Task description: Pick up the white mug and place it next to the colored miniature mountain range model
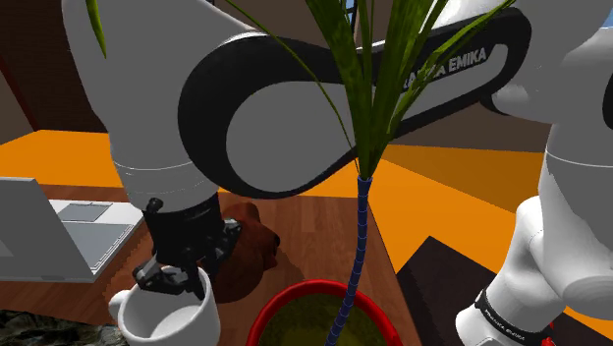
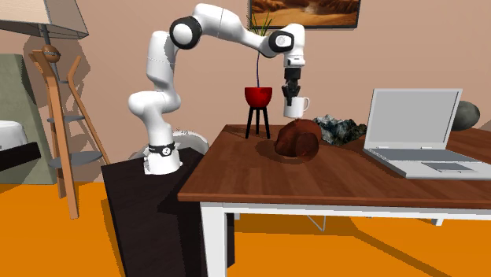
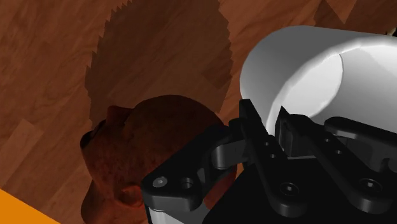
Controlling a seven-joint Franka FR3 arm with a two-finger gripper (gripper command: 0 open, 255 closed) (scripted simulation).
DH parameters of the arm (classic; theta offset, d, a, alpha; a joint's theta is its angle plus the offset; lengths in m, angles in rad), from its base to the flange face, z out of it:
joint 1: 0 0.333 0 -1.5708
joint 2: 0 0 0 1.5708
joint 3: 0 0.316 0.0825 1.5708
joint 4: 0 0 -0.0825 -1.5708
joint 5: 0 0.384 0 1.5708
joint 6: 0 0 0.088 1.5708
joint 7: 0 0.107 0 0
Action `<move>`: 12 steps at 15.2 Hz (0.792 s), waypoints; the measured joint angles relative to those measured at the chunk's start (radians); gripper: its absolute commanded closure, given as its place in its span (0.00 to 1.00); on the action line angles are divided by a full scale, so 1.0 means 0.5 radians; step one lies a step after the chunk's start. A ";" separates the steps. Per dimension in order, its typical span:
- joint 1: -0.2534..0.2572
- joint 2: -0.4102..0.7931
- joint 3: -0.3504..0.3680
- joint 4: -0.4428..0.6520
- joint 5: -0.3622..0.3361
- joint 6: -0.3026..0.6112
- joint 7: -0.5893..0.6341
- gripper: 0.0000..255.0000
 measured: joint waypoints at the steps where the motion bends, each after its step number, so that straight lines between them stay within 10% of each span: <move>1: 0.000 0.005 -0.002 -0.018 -0.004 0.022 0.003 1.00; 12: -0.004 0.060 -0.022 -0.242 -0.047 0.290 0.033 1.00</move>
